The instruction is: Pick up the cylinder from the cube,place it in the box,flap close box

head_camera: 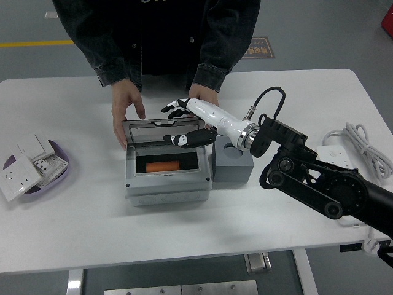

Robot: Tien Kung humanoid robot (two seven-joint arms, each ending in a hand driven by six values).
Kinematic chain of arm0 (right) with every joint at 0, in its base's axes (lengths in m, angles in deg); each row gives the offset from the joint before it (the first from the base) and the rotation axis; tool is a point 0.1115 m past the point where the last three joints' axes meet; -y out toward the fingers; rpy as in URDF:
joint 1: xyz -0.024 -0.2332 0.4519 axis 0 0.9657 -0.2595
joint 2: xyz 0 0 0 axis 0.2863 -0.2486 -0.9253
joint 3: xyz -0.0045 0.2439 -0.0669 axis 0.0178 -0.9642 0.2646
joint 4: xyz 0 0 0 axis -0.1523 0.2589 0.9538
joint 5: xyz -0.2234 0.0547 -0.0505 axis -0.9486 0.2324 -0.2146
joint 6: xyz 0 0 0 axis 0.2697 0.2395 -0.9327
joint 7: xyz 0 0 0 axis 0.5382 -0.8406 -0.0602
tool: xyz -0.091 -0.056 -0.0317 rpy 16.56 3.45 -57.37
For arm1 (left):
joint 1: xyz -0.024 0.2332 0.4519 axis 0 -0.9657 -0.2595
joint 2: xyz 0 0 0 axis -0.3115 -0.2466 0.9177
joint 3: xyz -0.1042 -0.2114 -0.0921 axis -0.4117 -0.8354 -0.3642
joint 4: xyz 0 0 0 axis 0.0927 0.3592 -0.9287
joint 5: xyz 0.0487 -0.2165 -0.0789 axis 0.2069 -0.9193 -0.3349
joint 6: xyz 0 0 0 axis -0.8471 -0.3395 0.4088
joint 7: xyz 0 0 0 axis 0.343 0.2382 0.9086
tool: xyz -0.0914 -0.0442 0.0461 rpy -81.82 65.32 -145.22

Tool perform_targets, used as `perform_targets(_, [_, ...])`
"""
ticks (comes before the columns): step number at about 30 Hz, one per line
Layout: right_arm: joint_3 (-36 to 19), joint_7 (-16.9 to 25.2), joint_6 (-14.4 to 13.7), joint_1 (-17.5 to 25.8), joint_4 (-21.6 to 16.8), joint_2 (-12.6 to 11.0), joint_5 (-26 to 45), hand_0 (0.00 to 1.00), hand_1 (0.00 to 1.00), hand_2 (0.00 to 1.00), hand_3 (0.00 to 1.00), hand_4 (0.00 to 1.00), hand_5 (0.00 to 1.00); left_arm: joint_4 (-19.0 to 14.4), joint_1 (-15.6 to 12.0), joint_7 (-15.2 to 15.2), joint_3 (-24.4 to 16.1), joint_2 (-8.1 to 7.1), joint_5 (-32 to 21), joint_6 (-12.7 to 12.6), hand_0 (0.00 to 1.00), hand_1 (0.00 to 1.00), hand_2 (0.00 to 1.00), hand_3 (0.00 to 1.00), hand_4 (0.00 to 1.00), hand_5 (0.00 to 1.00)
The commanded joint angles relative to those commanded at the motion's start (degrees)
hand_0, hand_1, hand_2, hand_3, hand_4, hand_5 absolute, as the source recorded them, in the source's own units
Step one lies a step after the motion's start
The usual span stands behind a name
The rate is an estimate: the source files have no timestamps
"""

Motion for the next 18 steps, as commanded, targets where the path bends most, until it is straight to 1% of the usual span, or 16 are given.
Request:
perform_targets(4, [1.2,-0.37,-0.15,1.34,-3.11,-0.44,-0.6,0.8,0.735,0.723,0.754,0.761,0.408,0.0,-0.09,0.07,0.09,0.1,-0.12,-0.01,0.636,0.671,0.661,0.707,0.758,0.308])
perform_targets(13, [3.5,-1.45,-0.2,4.49,-7.7,-0.36,-2.1,0.791,0.734,0.722,0.751,0.758,0.409,0.0,-0.18,0.39,0.53,0.26,-0.62,-0.01,0.636,0.671,0.662,0.707,0.759,0.309])
perform_targets(18, [5.33,-0.52,-0.37,5.96,-7.41,-0.31,0.53,0.784,0.731,0.723,0.75,0.754,0.414,0.0,-0.26,0.4,0.45,0.31,-0.5,0.03,0.636,0.671,0.662,0.707,0.759,0.309])
